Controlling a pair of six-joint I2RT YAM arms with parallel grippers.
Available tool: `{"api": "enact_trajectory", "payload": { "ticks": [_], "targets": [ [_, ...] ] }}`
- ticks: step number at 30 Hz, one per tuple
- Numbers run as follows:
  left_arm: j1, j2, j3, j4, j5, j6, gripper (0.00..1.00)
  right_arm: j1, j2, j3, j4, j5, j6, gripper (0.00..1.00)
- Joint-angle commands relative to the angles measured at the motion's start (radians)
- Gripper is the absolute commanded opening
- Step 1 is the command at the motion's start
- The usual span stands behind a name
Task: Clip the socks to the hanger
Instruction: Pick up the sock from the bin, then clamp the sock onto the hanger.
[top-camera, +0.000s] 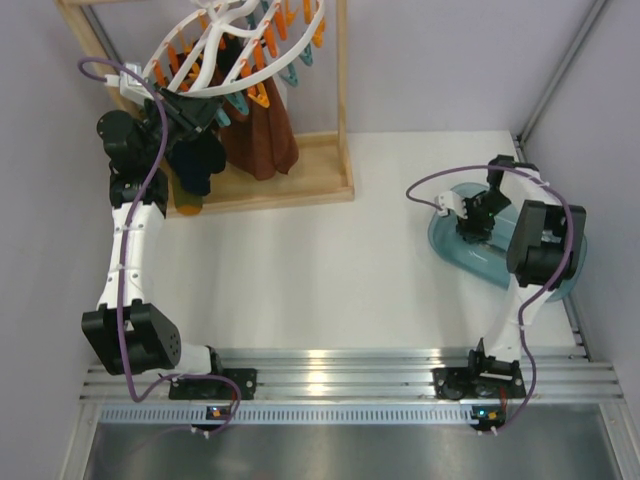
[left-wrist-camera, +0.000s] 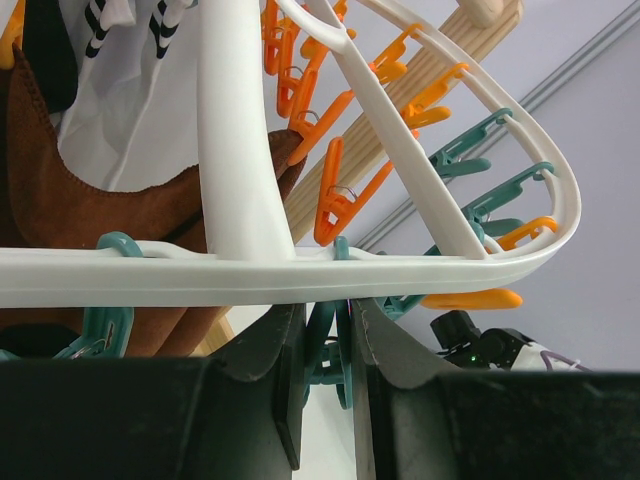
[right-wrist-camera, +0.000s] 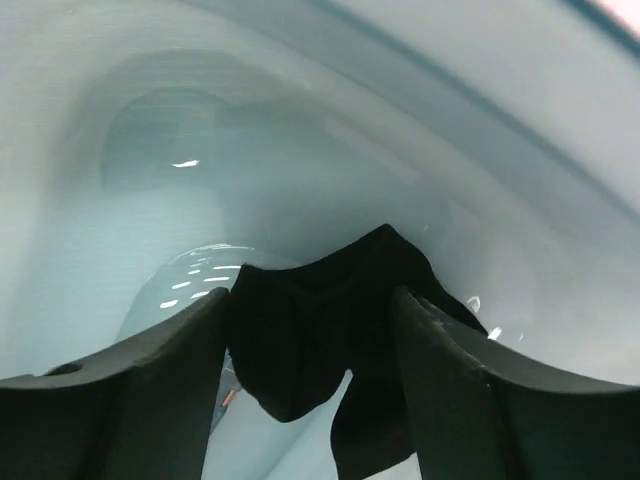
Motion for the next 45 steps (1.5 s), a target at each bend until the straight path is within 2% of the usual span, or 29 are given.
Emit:
{"api": "enact_trajectory", "payload": {
  "ticks": [1, 2, 3, 5, 6, 9, 11, 13, 16, 18, 19, 20, 21, 22, 23, 24, 25, 29, 32, 38, 45],
  "targets": [
    [0.014, 0.005, 0.008, 0.014, -0.065, 0.002, 0.00, 0.009, 0.010, 0.040, -0.013, 0.015, -0.007, 0.57],
    [0.016, 0.003, 0.009, 0.014, -0.065, 0.002, 0.00, 0.009, 0.011, 0.043, -0.021, 0.019, -0.011, 0.50],
    [0.016, 0.002, 0.009, 0.014, -0.066, 0.002, 0.00, 0.009, 0.011, 0.049, -0.032, 0.022, -0.011, 0.36],
    [0.016, 0.002, 0.009, 0.009, -0.071, 0.005, 0.00, 0.011, 0.007, 0.060, -0.072, 0.025, -0.001, 0.23],
    [0.016, 0.000, 0.008, 0.009, -0.071, 0.006, 0.00, 0.011, 0.002, 0.070, -0.086, 0.026, 0.004, 0.13],
    [0.014, -0.002, 0.009, 0.009, -0.069, 0.006, 0.00, 0.005, -0.056, 0.070, -0.118, 0.014, 0.009, 0.00],
    [0.014, -0.003, 0.011, 0.009, -0.066, 0.008, 0.00, 0.005, -0.129, 0.075, -0.126, -0.020, 0.022, 0.00],
    [0.014, -0.005, 0.011, 0.009, -0.060, 0.006, 0.00, 0.017, -0.176, 0.125, -0.136, -0.119, 0.059, 0.00],
    [0.014, -0.008, 0.009, 0.009, -0.058, 0.003, 0.00, 0.061, -0.236, 0.249, -0.121, -0.282, 0.229, 0.00],
    [0.016, -0.009, 0.008, 0.013, -0.052, 0.002, 0.00, 0.101, -0.268, 0.326, -0.092, -0.402, 0.408, 0.00],
    [0.016, -0.008, 0.006, 0.014, -0.051, -0.003, 0.00, 0.142, -0.282, 0.339, -0.019, -0.434, 0.479, 0.00],
    [0.014, -0.008, 0.006, 0.017, -0.049, -0.004, 0.00, 0.191, -0.311, 0.343, 0.039, -0.460, 0.647, 0.00],
    [0.016, -0.006, 0.003, 0.029, -0.046, -0.012, 0.00, 0.219, -0.328, 0.325, 0.102, -0.503, 0.736, 0.00],
    [0.014, -0.006, 0.000, 0.037, -0.043, -0.017, 0.00, 0.276, -0.343, 0.304, 0.302, -0.517, 0.839, 0.00],
    [0.016, -0.006, -0.001, 0.043, -0.040, -0.021, 0.00, 0.304, -0.375, 0.276, 0.398, -0.524, 1.039, 0.00],
    [0.016, -0.005, -0.001, 0.049, -0.034, -0.026, 0.00, 0.334, -0.386, 0.227, 0.517, -0.518, 1.138, 0.00],
    [0.016, -0.003, 0.000, 0.055, -0.032, -0.026, 0.00, 0.389, -0.394, 0.204, 0.705, -0.514, 1.320, 0.00],
    [0.017, -0.005, 0.003, 0.068, -0.012, -0.030, 0.00, 0.520, -0.314, 0.230, 0.981, -0.500, 1.647, 0.00],
    [0.017, -0.008, -0.009, 0.088, 0.006, -0.038, 0.00, 0.617, -0.225, 0.294, 1.119, -0.486, 1.827, 0.00],
    [0.019, 0.005, -0.015, 0.135, 0.041, -0.079, 0.00, 0.769, -0.056, 0.452, 1.216, -0.446, 1.992, 0.00],
    [0.018, 0.011, -0.005, 0.138, 0.075, -0.076, 0.00, 0.862, 0.025, 0.566, 1.178, -0.318, 1.977, 0.00]
  ]
}}
